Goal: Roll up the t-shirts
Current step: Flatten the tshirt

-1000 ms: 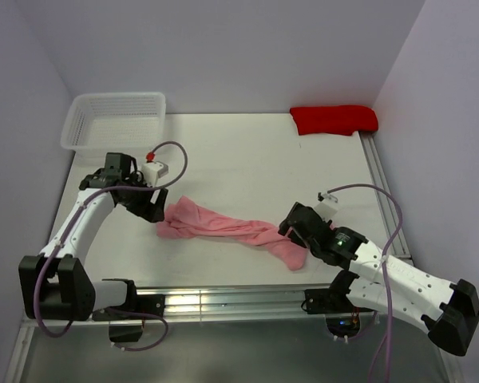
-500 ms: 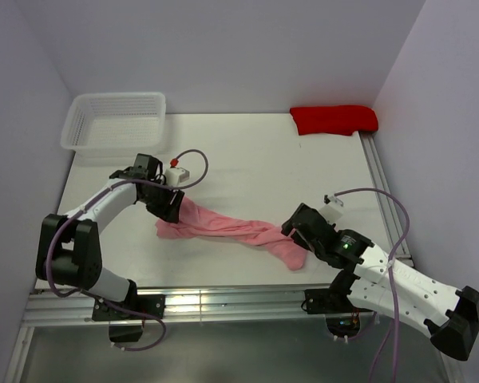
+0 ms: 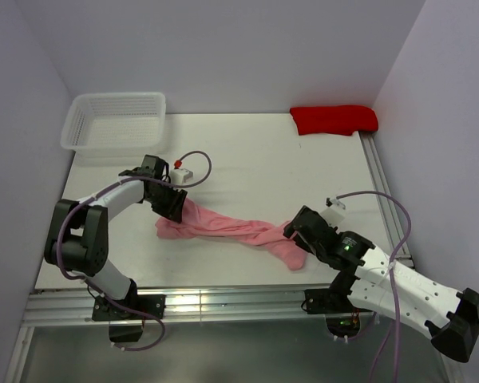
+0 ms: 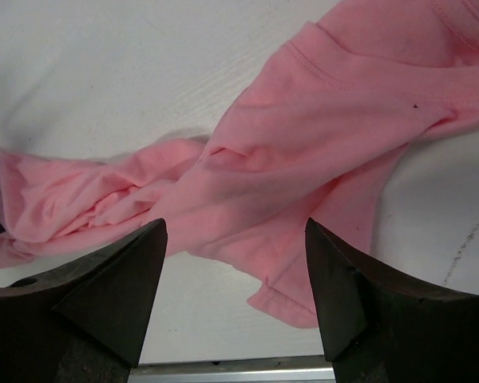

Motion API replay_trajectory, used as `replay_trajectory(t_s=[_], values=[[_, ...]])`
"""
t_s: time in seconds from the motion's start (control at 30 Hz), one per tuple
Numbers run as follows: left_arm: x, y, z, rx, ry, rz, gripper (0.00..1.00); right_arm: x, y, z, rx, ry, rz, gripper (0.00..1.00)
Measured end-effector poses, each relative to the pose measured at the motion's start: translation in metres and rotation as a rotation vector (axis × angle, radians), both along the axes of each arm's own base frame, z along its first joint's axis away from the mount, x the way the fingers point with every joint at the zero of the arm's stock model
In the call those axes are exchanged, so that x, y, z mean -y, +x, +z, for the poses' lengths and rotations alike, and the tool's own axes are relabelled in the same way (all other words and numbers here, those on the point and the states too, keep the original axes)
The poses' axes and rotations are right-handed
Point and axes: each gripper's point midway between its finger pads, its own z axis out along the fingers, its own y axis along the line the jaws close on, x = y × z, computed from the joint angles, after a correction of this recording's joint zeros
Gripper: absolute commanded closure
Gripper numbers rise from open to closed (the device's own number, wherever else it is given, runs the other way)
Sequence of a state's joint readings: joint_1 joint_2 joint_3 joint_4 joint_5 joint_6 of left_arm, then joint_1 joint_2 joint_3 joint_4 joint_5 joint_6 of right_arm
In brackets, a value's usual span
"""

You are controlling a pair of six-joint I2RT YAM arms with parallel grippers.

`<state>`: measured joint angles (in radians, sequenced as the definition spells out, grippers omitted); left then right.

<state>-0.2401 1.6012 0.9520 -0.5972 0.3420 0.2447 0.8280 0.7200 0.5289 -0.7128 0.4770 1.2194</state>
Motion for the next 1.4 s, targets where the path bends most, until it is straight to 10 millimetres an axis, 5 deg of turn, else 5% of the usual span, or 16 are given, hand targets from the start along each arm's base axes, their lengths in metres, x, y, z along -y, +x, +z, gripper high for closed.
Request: replay_trajectory(t_s=[0.17,0.4,0.77,0.9,1.13,1.4], values=[[0.004,0.001,0.000,0.005,-0.004,-0.003,0.65,0.002,-0.002,-0.001,-0.007,0.003,-0.010,0.23],[0.007,0.001,0.002,0.001,-0.006,0.005,1.00,0.007,-0.004,0.001,-0.003,0.007,-0.024,0.23],[0.006,0.012,0.027,0.074,-0.003,0.029,1.00,0.030,-0.018,-0.012,-0.075,-0.048,-0.100,0.21],[0.008,0.019,0.041,0.115,-0.015,0.035,1.00,0.041,-0.020,-0.011,-0.082,-0.044,-0.137,0.30],[0.010,0.024,0.051,0.138,-0.025,0.041,1.00,0.033,-0.026,-0.025,-0.135,-0.028,-0.088,0.51],[0.011,0.025,0.055,0.136,-0.032,0.055,1.00,0.017,-0.036,-0.045,-0.217,-0.013,0.004,0.47]])
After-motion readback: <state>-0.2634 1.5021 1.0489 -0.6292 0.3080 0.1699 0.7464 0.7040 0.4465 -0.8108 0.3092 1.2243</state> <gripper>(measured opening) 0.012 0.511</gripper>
